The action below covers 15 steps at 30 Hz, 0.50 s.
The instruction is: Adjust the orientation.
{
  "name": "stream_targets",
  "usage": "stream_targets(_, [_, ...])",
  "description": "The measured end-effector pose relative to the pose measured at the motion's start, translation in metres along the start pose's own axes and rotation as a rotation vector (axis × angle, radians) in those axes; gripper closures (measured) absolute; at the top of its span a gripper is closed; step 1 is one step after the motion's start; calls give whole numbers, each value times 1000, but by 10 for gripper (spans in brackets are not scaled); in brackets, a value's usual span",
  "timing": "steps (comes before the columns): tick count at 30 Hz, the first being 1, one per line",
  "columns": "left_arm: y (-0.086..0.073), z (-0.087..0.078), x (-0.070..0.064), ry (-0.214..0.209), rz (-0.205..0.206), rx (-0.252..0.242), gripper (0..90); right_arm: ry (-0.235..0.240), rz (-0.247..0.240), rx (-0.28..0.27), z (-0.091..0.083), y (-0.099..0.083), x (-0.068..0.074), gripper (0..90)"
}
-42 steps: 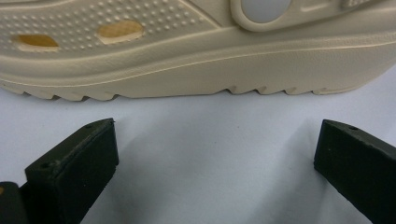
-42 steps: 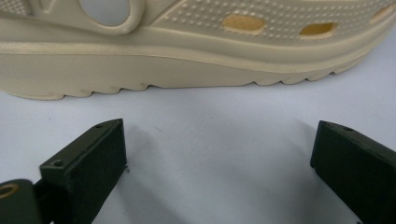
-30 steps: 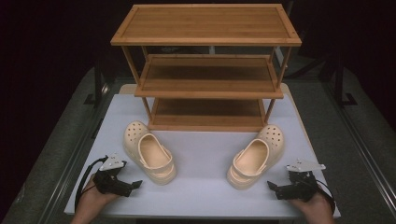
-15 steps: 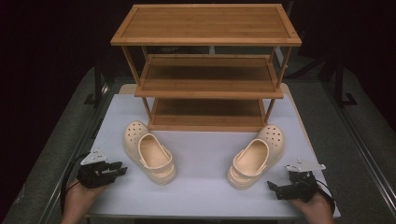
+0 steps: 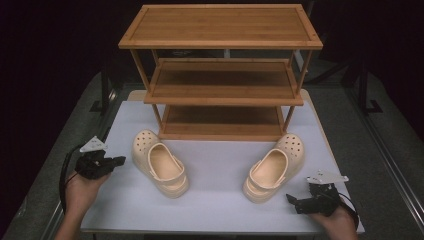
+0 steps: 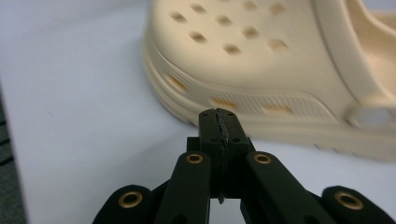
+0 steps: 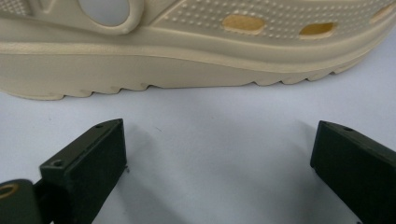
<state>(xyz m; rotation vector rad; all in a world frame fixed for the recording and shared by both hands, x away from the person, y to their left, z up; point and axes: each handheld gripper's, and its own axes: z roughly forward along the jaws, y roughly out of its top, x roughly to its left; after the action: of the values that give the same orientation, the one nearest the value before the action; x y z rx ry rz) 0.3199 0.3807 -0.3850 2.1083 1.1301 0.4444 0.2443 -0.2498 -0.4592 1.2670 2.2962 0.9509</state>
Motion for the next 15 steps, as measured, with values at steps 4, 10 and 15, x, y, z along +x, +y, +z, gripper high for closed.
stream_targets(4, [17,5,16,11,-17,-41,900,0,1,-2,0,0,0,29])
stream_targets(10, [41,20,37,27,-12,-61,900,0,1,-2,0,0,0,29])
stream_targets(15, [53,39,51,30,-8,-53,900,0,2,-2,0,0,0,29])
